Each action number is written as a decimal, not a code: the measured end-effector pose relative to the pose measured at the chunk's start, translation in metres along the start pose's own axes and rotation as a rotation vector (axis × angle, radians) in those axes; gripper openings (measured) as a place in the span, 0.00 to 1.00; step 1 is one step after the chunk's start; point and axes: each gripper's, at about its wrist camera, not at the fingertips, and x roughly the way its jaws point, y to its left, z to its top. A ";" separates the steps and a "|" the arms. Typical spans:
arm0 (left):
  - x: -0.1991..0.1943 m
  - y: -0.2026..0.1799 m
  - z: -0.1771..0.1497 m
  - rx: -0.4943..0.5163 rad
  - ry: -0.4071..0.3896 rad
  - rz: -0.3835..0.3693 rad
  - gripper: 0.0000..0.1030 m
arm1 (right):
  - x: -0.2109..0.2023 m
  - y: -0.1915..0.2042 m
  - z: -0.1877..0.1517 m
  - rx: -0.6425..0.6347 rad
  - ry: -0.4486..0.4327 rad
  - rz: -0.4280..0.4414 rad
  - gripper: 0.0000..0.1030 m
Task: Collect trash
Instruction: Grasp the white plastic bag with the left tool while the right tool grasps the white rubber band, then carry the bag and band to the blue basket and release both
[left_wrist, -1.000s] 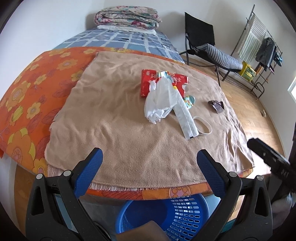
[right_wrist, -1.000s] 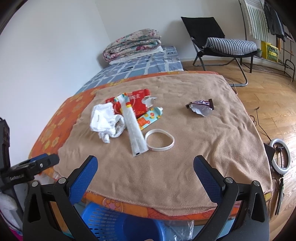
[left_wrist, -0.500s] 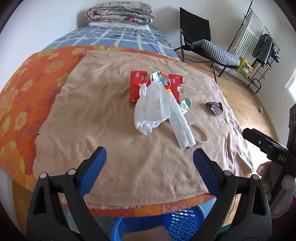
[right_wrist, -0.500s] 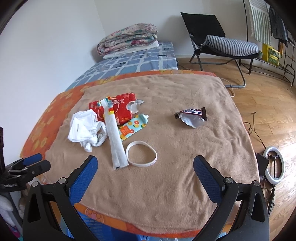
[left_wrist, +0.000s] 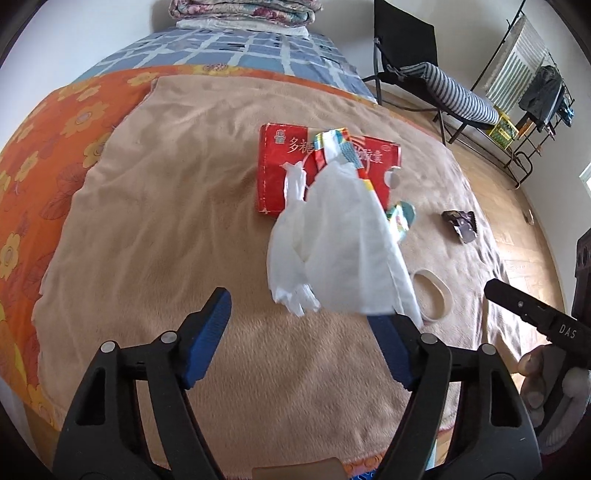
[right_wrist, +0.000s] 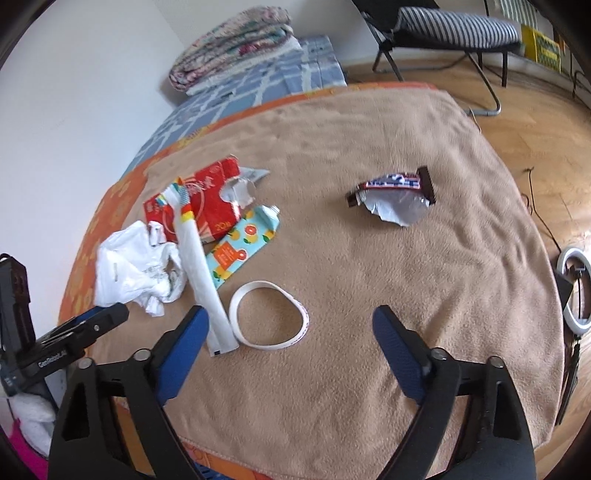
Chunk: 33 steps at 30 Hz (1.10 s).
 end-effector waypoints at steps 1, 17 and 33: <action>0.002 0.001 0.001 -0.001 0.002 0.001 0.75 | 0.002 0.001 0.000 -0.006 0.008 -0.006 0.81; 0.037 0.010 0.020 -0.078 0.047 -0.079 0.40 | 0.038 0.013 0.004 -0.057 0.088 -0.080 0.47; 0.022 0.015 0.024 -0.083 -0.009 -0.112 0.33 | 0.041 0.003 0.004 -0.029 0.089 -0.077 0.06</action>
